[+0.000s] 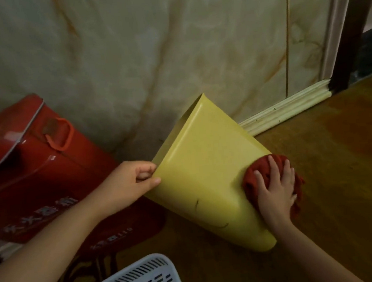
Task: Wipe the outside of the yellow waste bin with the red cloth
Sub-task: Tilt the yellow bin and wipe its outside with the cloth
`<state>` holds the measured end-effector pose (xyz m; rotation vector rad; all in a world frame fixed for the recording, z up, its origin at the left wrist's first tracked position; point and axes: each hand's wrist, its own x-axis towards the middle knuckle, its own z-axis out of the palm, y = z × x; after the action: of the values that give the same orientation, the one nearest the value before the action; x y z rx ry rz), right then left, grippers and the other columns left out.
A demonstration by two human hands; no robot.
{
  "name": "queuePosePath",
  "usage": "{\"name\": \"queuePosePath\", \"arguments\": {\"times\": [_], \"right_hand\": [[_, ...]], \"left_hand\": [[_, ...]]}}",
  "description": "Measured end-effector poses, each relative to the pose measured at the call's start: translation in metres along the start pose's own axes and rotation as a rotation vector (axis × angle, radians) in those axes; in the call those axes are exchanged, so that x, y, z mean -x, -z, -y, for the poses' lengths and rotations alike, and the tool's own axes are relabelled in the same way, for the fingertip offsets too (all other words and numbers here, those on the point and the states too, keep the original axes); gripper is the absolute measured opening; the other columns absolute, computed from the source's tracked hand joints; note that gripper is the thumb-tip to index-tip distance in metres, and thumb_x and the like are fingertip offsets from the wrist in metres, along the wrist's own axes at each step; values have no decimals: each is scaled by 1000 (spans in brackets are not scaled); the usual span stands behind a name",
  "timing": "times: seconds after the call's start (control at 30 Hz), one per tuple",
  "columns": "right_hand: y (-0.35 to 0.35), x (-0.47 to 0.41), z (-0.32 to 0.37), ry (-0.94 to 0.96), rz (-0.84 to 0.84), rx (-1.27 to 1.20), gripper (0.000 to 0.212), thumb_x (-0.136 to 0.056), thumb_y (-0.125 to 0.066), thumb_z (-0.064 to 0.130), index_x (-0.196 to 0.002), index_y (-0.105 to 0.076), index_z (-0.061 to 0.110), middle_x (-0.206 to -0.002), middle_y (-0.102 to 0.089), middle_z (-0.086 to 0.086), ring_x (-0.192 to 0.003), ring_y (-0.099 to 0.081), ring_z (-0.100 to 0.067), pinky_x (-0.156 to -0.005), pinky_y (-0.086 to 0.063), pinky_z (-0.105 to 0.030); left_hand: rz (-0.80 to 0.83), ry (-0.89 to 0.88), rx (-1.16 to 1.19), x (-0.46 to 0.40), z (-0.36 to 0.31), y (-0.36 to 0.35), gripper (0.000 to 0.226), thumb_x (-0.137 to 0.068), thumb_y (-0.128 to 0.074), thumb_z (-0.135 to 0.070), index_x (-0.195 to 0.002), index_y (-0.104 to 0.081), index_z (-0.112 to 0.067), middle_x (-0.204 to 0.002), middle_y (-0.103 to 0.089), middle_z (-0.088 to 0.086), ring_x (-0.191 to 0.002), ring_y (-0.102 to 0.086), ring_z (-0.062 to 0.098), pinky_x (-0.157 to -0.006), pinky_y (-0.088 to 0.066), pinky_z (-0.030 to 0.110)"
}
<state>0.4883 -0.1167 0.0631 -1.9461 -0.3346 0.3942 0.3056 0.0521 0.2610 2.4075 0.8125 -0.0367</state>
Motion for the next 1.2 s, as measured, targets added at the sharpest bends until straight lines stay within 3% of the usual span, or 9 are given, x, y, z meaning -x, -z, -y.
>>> {"name": "queuePosePath", "arguments": {"times": [0.23, 0.43, 0.53, 0.63, 0.73, 0.8, 1.03, 1.13, 1.2], "right_hand": [[-17, 22, 45, 239, 47, 9, 43, -94, -33, 45, -135, -37, 30, -157, -12, 4, -144, -2, -15, -111, 0, -61], [-6, -9, 119, 238, 59, -465, 31, -99, -32, 31, -125, -48, 28, -140, -47, -2, -132, -38, -19, -113, -22, -54], [-17, -7, 154, 563, 215, -189, 34, -96, -36, 38, -127, -49, 35, -150, -35, 6, -140, -23, -13, -115, -8, -53], [-23, 14, 145, 795, 190, 120, 53, -86, -34, 61, -137, -26, 50, -157, -17, 11, -145, -7, -14, -109, -12, -58], [-18, 29, 85, 999, 19, 403, 69, -80, -41, 67, -142, -16, 49, -158, -11, 3, -146, -4, -29, -103, -16, -67], [-8, 30, 36, 1080, -26, 556, 72, -79, -48, 65, -143, -18, 47, -157, -13, -2, -144, -7, -36, -102, -21, -71], [32, 1, -25, 899, -34, 545, 77, -75, -43, 74, -142, -17, 46, -152, -19, -9, -141, -16, -35, -98, -28, -69], [46, -20, -16, 798, -24, 470, 79, -74, -39, 76, -143, -18, 42, -152, -21, -12, -140, -20, -36, -101, -30, -68], [50, -25, -12, 755, -21, 427, 79, -75, -37, 76, -143, -19, 40, -153, -21, -13, -141, -19, -35, -103, -28, -67]], "left_hand": [[-56, -63, 56, 6, -9, -5, 16, -84, -57, -6, -84, -69, -18, -81, -75, -16, -74, -63, -6, -66, -47, 13], [-36, -70, 87, 4, -24, -6, 25, -84, -58, -13, -86, -70, -34, -84, -75, -17, -81, -68, 0, -70, -50, 13], [-52, -64, 130, -8, -32, -6, 16, -84, -57, -16, -90, -68, -6, -83, -74, 5, -78, -64, 15, -72, -48, 30], [-117, -29, 240, -19, -38, -8, 20, -86, -52, -7, -87, -60, 12, -78, -67, 24, -73, -55, 20, -67, -43, 35], [-151, 39, 336, -30, -42, -8, 17, -86, -51, -1, -80, -67, -3, -56, -70, 2, -50, -60, 8, -45, -43, 14], [-148, 75, 348, -35, -42, -5, 16, -85, -53, -3, -80, -67, -10, -50, -69, -6, -45, -59, 3, -40, -41, 13], [-129, 41, 436, -33, -40, -7, 23, -79, -64, -10, -101, -66, -12, -73, -72, -8, -62, -66, -1, -53, -48, 10], [-56, 42, 233, -17, -19, -26, 24, -77, -67, -10, -87, -66, -31, -89, -71, -9, -79, -67, -2, -70, -52, 14], [-121, 18, 178, -10, -14, -37, 29, -78, -64, -7, -79, -65, -36, -82, -69, -16, -74, -65, -9, -65, -49, 7]]}}
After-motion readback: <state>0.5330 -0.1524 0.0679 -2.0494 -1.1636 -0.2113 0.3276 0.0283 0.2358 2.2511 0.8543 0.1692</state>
